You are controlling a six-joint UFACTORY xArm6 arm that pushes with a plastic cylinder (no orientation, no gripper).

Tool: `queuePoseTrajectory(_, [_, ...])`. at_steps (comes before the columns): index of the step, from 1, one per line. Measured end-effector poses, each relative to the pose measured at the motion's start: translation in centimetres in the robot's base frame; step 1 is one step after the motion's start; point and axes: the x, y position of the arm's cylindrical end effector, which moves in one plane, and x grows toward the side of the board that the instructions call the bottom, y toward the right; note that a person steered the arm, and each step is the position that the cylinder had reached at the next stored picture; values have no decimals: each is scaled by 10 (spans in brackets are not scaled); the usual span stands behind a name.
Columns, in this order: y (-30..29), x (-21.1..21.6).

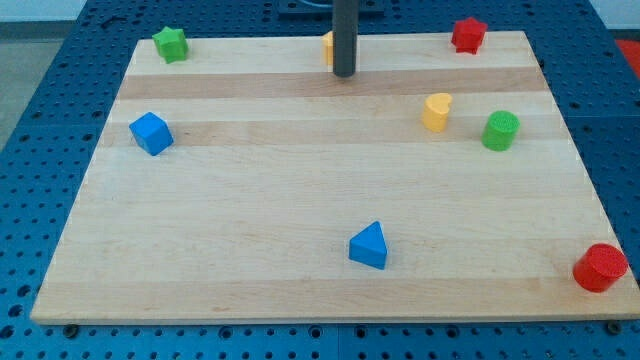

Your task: Point at the yellow heart

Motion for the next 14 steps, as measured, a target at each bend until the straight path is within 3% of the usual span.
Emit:
queuePoseTrajectory(2, [-11,-33])
queuePoseTrajectory(3, [-11,-18])
queuePoseTrajectory(5, [-9,57])
queuePoseTrajectory(13, [-8,77])
queuePoseTrajectory(14, [1,105])
